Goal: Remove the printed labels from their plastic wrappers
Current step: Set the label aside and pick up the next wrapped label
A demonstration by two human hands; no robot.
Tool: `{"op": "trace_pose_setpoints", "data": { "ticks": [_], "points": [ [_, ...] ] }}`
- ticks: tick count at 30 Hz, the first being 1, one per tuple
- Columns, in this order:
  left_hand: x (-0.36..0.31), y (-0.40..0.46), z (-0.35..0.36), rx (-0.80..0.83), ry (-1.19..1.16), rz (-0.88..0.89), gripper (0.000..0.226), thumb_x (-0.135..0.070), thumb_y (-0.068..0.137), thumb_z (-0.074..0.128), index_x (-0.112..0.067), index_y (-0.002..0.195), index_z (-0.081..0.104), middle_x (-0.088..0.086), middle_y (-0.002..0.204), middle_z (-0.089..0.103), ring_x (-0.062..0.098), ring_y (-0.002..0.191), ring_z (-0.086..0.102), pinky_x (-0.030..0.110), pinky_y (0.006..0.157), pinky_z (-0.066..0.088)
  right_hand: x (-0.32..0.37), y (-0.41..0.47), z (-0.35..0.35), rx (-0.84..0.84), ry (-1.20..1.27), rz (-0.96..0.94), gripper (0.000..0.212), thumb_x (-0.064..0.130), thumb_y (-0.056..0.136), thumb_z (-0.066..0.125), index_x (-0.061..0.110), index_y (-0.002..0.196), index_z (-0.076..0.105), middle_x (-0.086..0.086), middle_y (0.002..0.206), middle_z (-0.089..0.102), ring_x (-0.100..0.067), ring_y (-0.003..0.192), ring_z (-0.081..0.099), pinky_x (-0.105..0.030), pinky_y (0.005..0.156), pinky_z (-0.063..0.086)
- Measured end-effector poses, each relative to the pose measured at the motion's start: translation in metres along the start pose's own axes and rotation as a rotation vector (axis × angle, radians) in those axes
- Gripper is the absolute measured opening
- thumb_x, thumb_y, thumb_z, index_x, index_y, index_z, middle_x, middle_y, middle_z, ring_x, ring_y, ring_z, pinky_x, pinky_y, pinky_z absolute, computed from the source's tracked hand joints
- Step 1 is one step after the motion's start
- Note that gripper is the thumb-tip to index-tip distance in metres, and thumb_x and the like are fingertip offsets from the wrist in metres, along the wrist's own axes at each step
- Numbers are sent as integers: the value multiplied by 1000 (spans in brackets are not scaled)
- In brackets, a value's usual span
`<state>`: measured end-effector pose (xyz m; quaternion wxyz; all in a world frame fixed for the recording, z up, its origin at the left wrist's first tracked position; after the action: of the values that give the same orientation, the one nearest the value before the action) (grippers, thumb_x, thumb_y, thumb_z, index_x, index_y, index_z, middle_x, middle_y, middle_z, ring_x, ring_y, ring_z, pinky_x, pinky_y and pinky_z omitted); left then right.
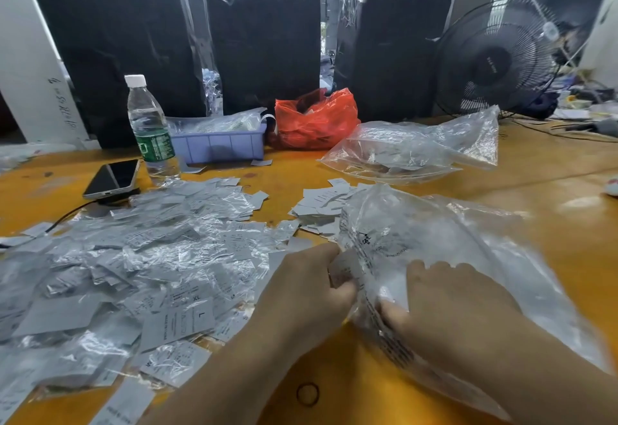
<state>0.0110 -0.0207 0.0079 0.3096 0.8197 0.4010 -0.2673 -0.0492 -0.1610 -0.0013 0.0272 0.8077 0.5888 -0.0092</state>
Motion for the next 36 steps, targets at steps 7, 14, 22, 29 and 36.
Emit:
{"op": "trace_pose_setpoints", "data": {
  "ticks": [7, 14, 22, 29, 36],
  "points": [
    [-4, -1, 5, 40, 43, 1, 15, -33, 84, 64, -21, 81, 57, -2, 80, 64, 18, 75, 60, 45, 69, 51, 8, 2, 13, -13, 180, -85, 47, 56, 90, 35, 23, 123, 42, -4, 124, 50, -23, 115, 46, -38, 95, 42],
    [-4, 0, 0, -12, 32, 9, 17, -29, 85, 64, -23, 72, 53, -4, 73, 61, 12, 70, 57, 40, 63, 49, 11, -2, -25, -264, 393, -274, 13, 19, 91, 58, 18, 88, 71, 7, 97, 64, -13, 96, 58, -26, 80, 47],
    [10, 2, -18, -69, -78, -61, 30, -25, 90, 62, -19, 65, 46, -7, 54, 43, 8, 48, 33, 22, 46, 25, 11, 1, -34, -255, 376, -244, 13, 31, 85, 68, 33, 74, 62, 17, 89, 48, -12, 93, 48, -30, 82, 43],
    [7, 1, -20, -57, -47, -37, 25, -29, 90, 62, -18, 69, 52, -7, 60, 47, 8, 53, 39, 26, 51, 31, 0, -2, -29, 13, 381, -178, 9, 35, 84, 67, 28, 78, 63, 14, 81, 59, 2, 74, 55, -15, 59, 39],
    [7, 1, -21, -63, -26, -31, 29, -27, 90, 62, -12, 69, 48, -3, 59, 41, 11, 53, 32, 29, 52, 26, -8, 2, -38, 5, 354, -147, 13, 20, 89, 65, 24, 80, 73, 13, 79, 69, 0, 73, 63, -19, 72, 52]
  ]
}}
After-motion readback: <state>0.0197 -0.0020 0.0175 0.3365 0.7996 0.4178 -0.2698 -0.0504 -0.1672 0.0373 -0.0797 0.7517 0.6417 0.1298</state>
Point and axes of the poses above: each hand's wrist, its own y-axis towards the middle knuckle, its own z-axis out of the palm, x = y × z, the point moved 9 cm from there along y, towards the middle knuckle
